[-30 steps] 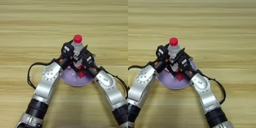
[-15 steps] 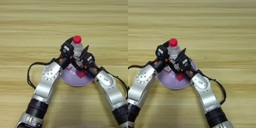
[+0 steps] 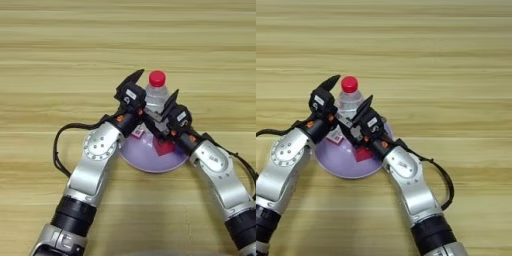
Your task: Move the objects on the table
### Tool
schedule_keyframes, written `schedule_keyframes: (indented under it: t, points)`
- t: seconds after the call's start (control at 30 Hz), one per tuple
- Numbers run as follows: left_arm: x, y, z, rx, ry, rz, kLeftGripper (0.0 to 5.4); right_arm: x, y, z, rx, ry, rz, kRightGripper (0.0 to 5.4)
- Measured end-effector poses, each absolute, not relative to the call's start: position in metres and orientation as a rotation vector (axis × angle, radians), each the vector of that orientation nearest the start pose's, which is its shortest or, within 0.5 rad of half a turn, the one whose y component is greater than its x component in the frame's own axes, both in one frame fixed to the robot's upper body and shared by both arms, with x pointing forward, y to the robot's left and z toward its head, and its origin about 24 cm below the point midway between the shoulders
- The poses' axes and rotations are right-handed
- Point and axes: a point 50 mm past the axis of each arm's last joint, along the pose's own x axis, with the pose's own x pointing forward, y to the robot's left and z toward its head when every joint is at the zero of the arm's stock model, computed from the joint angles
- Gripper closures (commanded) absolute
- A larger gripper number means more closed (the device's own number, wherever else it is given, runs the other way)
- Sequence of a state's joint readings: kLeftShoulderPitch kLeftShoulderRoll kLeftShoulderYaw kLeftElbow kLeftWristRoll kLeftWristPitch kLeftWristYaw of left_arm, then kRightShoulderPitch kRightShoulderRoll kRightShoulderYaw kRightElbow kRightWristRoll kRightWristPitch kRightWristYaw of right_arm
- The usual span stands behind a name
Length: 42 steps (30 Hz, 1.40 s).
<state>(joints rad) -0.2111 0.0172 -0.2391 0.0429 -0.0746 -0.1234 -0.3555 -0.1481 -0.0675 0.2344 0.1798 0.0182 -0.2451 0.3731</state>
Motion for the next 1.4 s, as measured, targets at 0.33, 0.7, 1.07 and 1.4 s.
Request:
schedule_keyframes:
  t: [0.33,0.7,1.07,1.4]
  points:
    - [0.271,0.068,0.110,-0.090,-0.347,-0.674,0.00,0.280,-0.102,0.065,-0.083,-0.233,0.452,2.17]
    - [0.275,0.083,0.112,-0.116,-0.357,-0.627,0.00,0.289,-0.126,0.075,-0.066,-0.285,0.286,2.17]
    - [0.305,0.147,0.093,-0.045,-0.282,-0.266,0.00,0.291,-0.168,0.081,-0.092,-0.305,0.069,2.17]
    - [0.311,0.181,0.044,0.009,-0.147,-0.022,0.00,0.283,-0.192,0.046,-0.132,-0.166,-0.024,2.17]
